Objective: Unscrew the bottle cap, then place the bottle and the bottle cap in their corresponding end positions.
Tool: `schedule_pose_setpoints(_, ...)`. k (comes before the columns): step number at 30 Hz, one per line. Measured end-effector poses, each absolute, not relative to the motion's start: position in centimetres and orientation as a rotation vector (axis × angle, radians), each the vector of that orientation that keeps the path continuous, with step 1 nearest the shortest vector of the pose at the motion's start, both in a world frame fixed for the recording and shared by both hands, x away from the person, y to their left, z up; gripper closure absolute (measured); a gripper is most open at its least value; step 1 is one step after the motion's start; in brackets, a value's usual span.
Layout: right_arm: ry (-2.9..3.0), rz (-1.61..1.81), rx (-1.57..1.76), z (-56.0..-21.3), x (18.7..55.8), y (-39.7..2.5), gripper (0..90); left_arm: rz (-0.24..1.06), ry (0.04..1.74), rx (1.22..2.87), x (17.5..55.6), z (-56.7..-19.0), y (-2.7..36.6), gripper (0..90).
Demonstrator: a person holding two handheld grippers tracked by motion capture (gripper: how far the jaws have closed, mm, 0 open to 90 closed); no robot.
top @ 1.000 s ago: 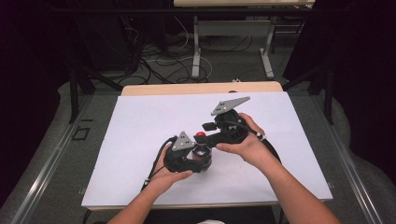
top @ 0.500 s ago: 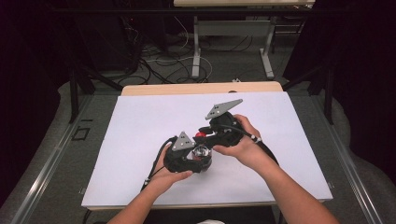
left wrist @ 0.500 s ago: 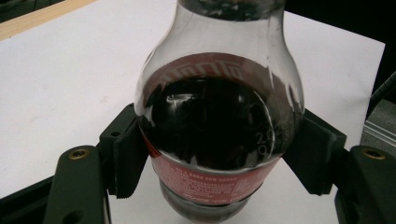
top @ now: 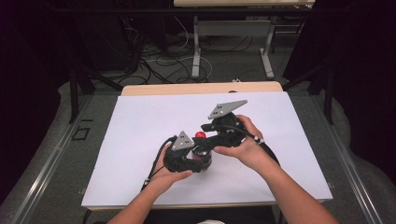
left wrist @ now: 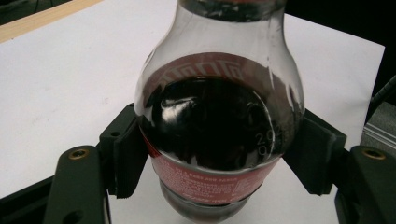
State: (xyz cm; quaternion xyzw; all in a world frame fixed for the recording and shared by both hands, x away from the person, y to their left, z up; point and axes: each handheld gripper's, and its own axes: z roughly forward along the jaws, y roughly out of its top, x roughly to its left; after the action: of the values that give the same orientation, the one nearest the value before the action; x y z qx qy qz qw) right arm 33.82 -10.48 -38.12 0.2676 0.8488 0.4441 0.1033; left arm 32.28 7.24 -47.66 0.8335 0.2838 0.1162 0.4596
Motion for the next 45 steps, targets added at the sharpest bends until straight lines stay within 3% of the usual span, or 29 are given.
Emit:
schedule_pose_setpoints(3,2.477,1.273,0.876,-38.3,33.3,-10.0,49.7,0.283,0.699,2.053,32.2,-47.7,7.2,30.6)
schedule_pose_setpoints(6,2.454,1.223,0.877,-38.5,33.1,-9.7,60.6,0.273,0.689,2.067,32.2,-47.6,7.3,30.6)
schedule_pose_setpoints(22,2.757,1.370,0.288,-38.6,37.0,-11.8,61.5,0.262,0.675,2.063,32.0,-47.8,6.9,30.6)
schedule_pose_setpoints(25,2.739,1.366,0.308,-38.6,36.8,-11.9,59.8,0.273,0.663,2.079,32.1,-47.6,7.0,30.6)
schedule_pose_setpoints(27,2.705,1.368,0.402,-38.4,36.5,-11.9,46.6,0.280,0.662,2.075,32.2,-47.6,7.0,30.6)
schedule_pose_setpoints(30,2.623,1.364,0.550,-38.1,35.7,-11.9,42.3,0.272,0.678,2.076,32.2,-47.5,7.1,30.6)
schedule_pose_setpoints(34,2.481,1.385,0.731,-37.9,34.6,-11.5,42.2,0.279,0.682,2.064,32.2,-47.6,7.2,30.6)
schedule_pose_setpoints(45,2.445,1.312,0.784,-39.0,34.5,-10.0,43.8,0.293,0.687,2.058,32.2,-47.5,7.2,30.6)
